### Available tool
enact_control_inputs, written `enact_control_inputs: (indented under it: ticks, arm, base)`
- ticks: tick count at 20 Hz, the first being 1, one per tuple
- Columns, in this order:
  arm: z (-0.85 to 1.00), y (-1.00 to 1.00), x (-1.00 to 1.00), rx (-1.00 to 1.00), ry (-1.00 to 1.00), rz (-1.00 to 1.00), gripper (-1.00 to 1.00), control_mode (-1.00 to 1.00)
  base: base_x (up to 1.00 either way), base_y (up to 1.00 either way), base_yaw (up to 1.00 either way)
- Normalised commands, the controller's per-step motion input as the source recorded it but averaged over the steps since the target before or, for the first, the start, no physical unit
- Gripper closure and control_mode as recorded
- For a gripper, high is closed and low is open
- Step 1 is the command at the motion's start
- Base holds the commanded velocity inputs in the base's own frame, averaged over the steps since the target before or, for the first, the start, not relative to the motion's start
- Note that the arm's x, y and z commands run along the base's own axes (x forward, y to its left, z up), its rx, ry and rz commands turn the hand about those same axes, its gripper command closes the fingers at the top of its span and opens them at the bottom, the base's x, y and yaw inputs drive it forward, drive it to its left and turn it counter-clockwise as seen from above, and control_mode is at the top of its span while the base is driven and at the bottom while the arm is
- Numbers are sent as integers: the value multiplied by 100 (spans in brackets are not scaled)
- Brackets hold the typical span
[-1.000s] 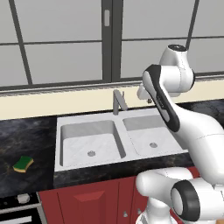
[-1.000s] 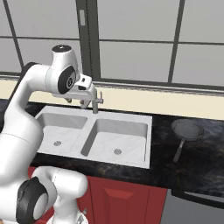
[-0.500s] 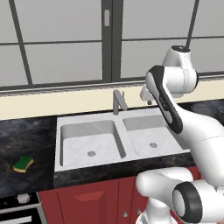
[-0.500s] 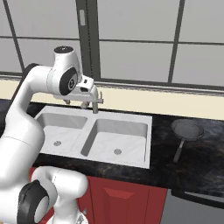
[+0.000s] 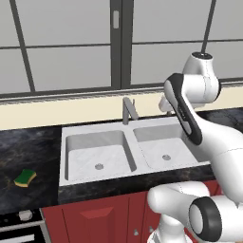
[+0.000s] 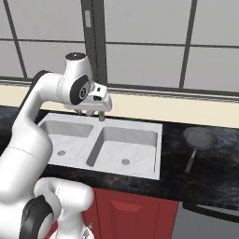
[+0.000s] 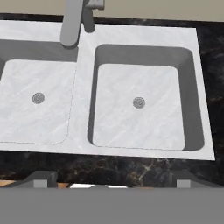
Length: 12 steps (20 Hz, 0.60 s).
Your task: Pick the pan and sponge and place them into the sink. Then turn on the water.
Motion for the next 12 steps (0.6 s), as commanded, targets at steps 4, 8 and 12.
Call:
enact_control_inputs:
  ticks: [4,8,12]
  arm:
    - [-8,-31,1,-3,4,0,-100,-100]
    - [-10,-33,1,-1,2,0,-100,-100]
    - [-9,-32,-2,0,1,0,-100,-100]
  base:
    - [0,0,0]
    - [0,0,0]
    - [0,0,0]
